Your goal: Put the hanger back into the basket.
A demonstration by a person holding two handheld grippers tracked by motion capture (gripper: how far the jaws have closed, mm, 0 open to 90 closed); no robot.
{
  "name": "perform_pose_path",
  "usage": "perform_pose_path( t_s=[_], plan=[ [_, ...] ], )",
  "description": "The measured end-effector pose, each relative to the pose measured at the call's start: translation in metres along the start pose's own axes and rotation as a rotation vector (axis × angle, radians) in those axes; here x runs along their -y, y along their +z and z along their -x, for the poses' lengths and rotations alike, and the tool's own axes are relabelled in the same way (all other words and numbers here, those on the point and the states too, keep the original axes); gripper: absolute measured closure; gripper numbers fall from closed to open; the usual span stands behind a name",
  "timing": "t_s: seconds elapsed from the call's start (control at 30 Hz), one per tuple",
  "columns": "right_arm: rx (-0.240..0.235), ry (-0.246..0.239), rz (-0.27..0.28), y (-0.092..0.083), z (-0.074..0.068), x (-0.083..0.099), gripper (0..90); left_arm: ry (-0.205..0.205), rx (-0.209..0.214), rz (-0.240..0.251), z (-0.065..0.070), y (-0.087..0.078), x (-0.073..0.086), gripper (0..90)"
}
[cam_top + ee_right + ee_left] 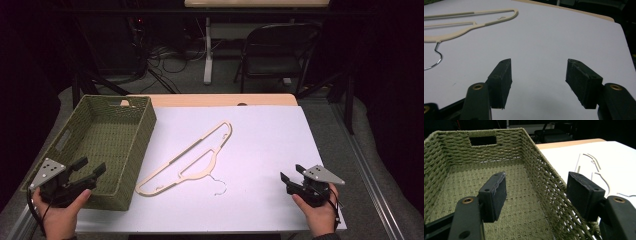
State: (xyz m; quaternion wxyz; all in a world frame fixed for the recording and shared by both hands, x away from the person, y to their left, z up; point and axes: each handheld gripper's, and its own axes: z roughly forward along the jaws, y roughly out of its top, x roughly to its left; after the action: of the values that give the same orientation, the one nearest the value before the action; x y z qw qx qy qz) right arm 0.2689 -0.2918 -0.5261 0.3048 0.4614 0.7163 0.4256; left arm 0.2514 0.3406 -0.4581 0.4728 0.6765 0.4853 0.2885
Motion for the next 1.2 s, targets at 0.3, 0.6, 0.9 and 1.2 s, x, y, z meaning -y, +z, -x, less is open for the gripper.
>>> perform_pose_path(
  t_s=[0.3, 0.6, 0.9, 1.2],
  plan=[
    [0.004, 0.023, 0.015, -0.009, 0.0, 0.002, 36.8, 0.048, 0.059, -0.007, 0.025, 0.005, -0.015, 36.9],
    [0.01, -0.002, -0.003, -0.007, 0.003, 0.005, 37.7, 0.149, 0.134, -0.039, 0.063, 0.024, -0.046, 37.3],
    [0.013, -0.021, 0.018, -0.006, -0.001, 0.006, 43.2, 0.173, 0.179, -0.103, 0.082, 0.048, -0.061, 40.0],
    [0.0, -0.026, 0.008, -0.006, -0.005, 0.004, 45.2, 0.179, 0.228, -0.195, 0.086, 0.075, -0.067, 44.9]
  ],
)
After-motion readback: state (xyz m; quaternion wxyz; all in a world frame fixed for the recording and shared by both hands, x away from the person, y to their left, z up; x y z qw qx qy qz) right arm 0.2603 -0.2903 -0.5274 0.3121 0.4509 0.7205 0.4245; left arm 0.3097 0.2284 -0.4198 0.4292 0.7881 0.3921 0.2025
